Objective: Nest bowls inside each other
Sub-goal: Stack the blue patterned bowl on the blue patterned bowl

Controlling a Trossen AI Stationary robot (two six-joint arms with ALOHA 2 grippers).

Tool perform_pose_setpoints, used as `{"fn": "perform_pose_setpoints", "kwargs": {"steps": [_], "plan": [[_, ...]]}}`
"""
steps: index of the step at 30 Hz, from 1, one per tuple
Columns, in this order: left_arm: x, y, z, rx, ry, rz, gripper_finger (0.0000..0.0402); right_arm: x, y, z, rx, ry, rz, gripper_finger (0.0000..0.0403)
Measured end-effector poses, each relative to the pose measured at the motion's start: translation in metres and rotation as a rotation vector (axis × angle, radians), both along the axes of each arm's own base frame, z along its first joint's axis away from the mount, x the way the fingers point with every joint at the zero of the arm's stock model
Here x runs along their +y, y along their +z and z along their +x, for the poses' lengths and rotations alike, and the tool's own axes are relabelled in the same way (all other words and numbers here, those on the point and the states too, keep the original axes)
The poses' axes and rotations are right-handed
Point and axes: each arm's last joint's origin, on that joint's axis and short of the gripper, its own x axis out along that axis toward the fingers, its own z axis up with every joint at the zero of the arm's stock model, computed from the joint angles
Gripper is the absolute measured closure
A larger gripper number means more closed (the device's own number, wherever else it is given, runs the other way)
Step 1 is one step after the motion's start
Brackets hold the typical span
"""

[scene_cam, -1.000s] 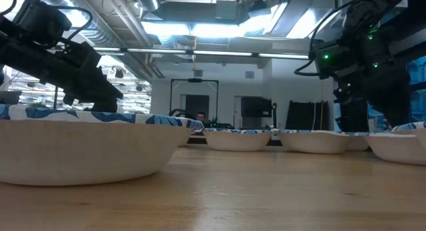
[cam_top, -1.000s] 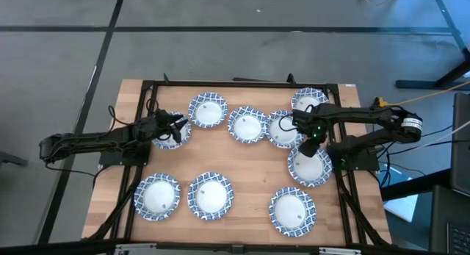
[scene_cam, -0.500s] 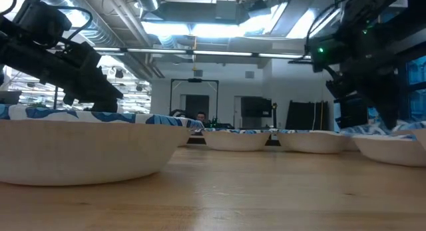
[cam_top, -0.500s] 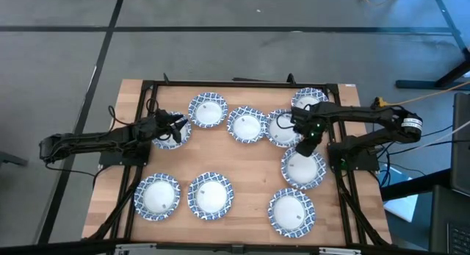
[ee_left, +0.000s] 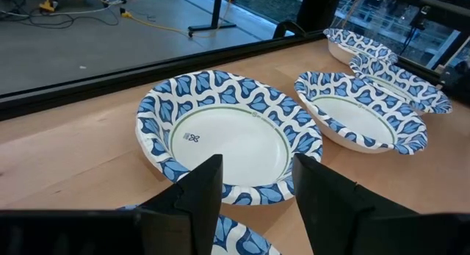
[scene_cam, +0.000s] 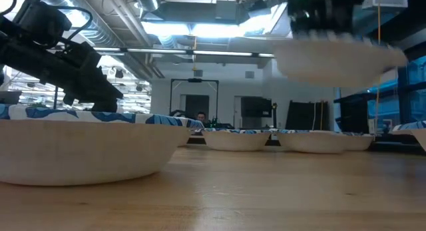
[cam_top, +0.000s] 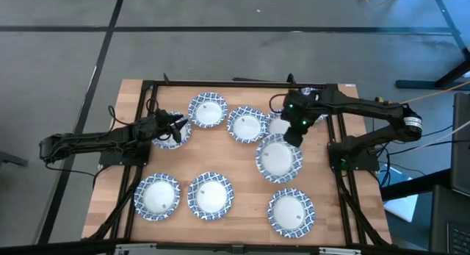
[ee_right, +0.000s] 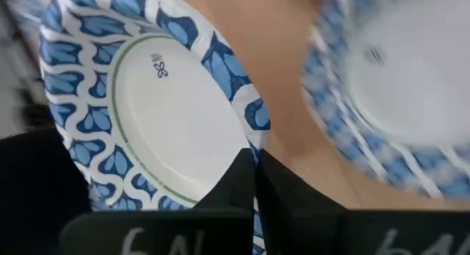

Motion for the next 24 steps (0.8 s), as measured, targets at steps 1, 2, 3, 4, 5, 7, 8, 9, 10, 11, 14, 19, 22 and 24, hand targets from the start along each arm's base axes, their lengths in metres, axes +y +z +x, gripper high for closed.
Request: {"fn": "perform_pose_setpoints", "kwargs": {"steps": [1, 2, 3, 4, 5, 7, 8, 9, 10, 11, 14, 19, 22, 24], "plan": [[0.0, 0.0, 0.0, 0.0, 0.0, 0.0, 0.0242, 0.003, 0.005, 0.005, -0.03, 0.013, 0.0, 0.04], [0.0, 0.0, 0.0, 0.0, 0.0, 0.0, 0.0242, 0.007, 0.008, 0.012, -0.059, 0.031, -0.003, 0.04], [0.0, 0.0, 0.0, 0.0, 0.0, 0.0, 0.0242, 0.01, 0.011, 0.019, -0.094, 0.053, -0.002, 0.04], [0.0, 0.0, 0.0, 0.0, 0.0, 0.0, 0.0242, 0.014, 0.014, 0.027, -0.13, 0.078, 0.003, 0.04], [0.0, 0.0, 0.0, 0.0, 0.0, -0.001, 0.0242, 0.017, 0.015, 0.035, -0.161, 0.105, 0.002, 0.04], [0.0, 0.0, 0.0, -0.002, 0.001, -0.002, 0.0242, 0.024, 0.014, 0.053, -0.21, 0.148, -0.006, 0.04], [0.0, 0.0, 0.0, -0.001, 0.0, -0.002, 0.0242, 0.027, 0.011, 0.062, -0.228, 0.163, -0.008, 0.04], [0.0, 0.0, 0.0, -0.002, 0.0, -0.002, 0.0242, 0.029, 0.008, 0.07, -0.242, 0.182, -0.004, 0.04], [0.0, 0.0, 0.0, -0.001, 0.0, -0.002, 0.0242, 0.031, 0.004, 0.078, -0.258, 0.208, 0.003, 0.04], [0.0, 0.0, 0.0, -0.001, 0.001, -0.002, 0.0242, 0.033, 0.0, 0.087, -0.272, 0.229, 0.014, 0.04], [0.0, 0.0, 0.0, -0.001, 0.0, -0.001, 0.0242, 0.037, -0.013, 0.111, -0.287, 0.265, 0.033, 0.04], [0.0, 0.0, 0.0, -0.001, 0.0, -0.002, 0.0242, 0.043, -0.034, 0.151, -0.267, 0.325, 0.026, 0.04], [0.0, 0.0, 0.0, -0.001, 0.0, -0.002, 0.0242, 0.05, -0.039, 0.176, -0.291, 0.389, 0.036, 0.04], [0.0, 0.0, 0.0, -0.001, 0.0, -0.002, 0.0242, 0.054, -0.041, 0.192, -0.319, 0.434, 0.058, 0.04]]}}
